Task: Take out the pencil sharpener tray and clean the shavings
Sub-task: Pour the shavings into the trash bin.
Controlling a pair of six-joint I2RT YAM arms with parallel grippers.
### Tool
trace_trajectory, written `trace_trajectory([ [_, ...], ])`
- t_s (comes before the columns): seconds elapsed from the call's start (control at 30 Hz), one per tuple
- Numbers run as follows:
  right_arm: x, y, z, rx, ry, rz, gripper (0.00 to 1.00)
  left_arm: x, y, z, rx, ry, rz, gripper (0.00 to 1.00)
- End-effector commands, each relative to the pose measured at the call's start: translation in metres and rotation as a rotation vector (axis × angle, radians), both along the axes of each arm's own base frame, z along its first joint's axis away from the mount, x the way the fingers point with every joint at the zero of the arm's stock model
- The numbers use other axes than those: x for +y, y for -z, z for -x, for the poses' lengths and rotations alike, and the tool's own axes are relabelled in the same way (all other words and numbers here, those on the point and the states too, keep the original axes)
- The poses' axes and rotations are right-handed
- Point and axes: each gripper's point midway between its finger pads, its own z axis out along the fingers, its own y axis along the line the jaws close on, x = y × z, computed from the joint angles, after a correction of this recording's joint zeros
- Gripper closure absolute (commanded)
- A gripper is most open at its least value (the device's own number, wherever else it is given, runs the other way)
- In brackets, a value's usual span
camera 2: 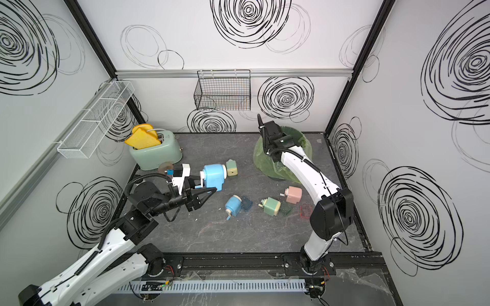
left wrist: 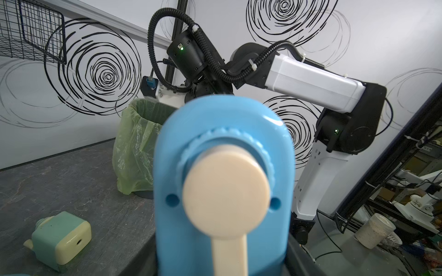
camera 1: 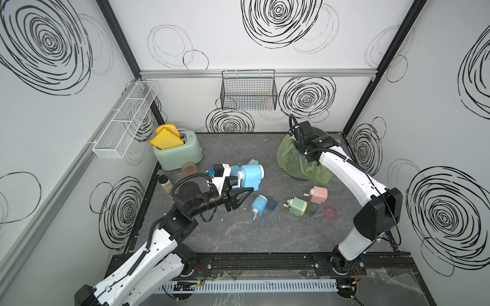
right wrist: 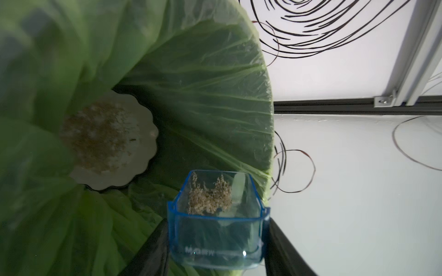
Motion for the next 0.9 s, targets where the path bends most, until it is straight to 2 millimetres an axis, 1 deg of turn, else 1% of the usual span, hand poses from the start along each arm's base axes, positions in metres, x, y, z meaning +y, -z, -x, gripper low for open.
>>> trace_trajectory([
  [0.0, -0.007, -0.026, 0.003, -0.038, -0.053, 0.111, 0.71, 0.002, -0.023, 0.005, -0.077, 0.0, 0.066, 0.74],
  [0.1, -0.005, -0.034, 0.001, -0.072, -0.076, 0.136, 0.71, 0.002, -0.024, 0.006, -0.08, 0.004, 0.075, 0.74],
  [0.17, -0.002, -0.034, 0.001, -0.066, -0.095, 0.14, 0.71, 0.002, -0.024, 0.006, -0.078, 0.005, 0.078, 0.74],
  [0.23, 0.002, -0.028, 0.004, -0.026, -0.135, 0.16, 0.71, 0.002, -0.024, 0.006, -0.079, 0.002, 0.082, 0.74],
  [0.33, 0.006, -0.02, 0.011, 0.018, -0.208, 0.24, 0.72, 0.002, -0.025, 0.007, -0.082, 0.006, 0.082, 0.74],
  [0.5, 0.003, -0.035, 0.013, -0.007, -0.236, 0.295, 0.73, 0.002, -0.026, 0.007, -0.085, 0.006, 0.085, 0.74],
  [0.67, 0.0, -0.037, 0.012, 0.017, -0.262, 0.348, 0.75, 0.002, -0.026, 0.008, -0.087, 0.008, 0.087, 0.74],
  [0.77, 0.0, -0.04, 0.011, 0.013, -0.266, 0.356, 0.72, 0.002, -0.026, 0.008, -0.087, 0.008, 0.085, 0.74],
  [0.87, 0.002, -0.03, 0.02, 0.075, -0.326, 0.38, 0.71, 0.002, -0.026, 0.008, -0.085, 0.009, 0.085, 0.74],
])
